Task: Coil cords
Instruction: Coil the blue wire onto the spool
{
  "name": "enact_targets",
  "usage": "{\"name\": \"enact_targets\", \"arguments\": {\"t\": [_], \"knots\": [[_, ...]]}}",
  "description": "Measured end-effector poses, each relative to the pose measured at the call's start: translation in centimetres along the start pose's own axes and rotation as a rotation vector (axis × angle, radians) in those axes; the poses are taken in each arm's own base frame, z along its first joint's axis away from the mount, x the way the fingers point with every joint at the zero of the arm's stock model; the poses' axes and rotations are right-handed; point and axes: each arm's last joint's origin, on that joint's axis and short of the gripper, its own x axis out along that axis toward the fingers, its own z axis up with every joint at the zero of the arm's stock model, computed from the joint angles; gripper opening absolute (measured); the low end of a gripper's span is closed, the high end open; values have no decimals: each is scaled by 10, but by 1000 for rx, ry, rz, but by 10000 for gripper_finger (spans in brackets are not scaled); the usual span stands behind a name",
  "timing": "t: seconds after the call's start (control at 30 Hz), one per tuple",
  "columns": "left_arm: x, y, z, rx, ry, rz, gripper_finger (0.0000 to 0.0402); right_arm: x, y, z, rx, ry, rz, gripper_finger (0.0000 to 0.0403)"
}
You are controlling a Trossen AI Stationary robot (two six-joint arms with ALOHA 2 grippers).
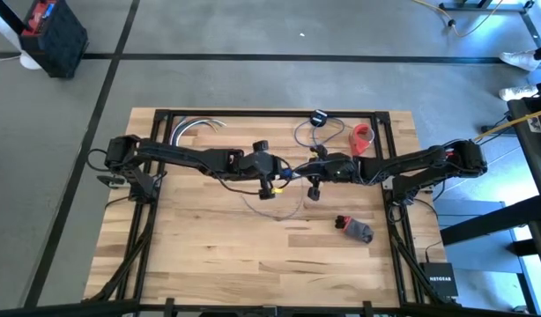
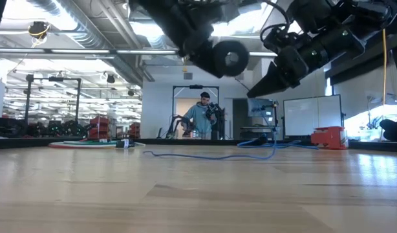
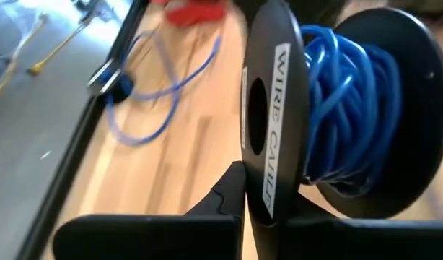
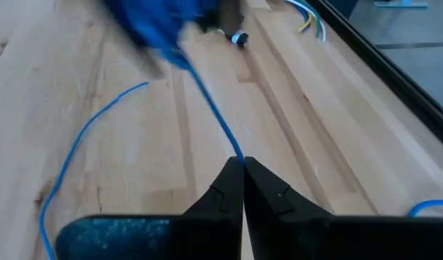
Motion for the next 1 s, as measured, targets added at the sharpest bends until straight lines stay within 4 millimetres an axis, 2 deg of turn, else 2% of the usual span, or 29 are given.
{"name": "enact_targets", "arguments": {"t": [0.17, 0.5, 0.73, 0.83, 1.0], "knots": [[1, 5, -7, 17, 72, 48, 1, -4, -2, 3, 16, -11, -51, 5], [6, 14, -14, -13, 91, 84, 1, -31, -6, 20, 109, -114, -35, 5], [6, 12, -12, 7, 70, 91, 1, -27, -6, 17, 110, -95, -51, 8], [6, 12, -12, 11, 72, 93, 1, -26, -7, 15, 108, -86, -105, 28], [7, 12, -13, 13, 80, 91, 1, -26, -8, 14, 60, -75, -146, 92]]}}
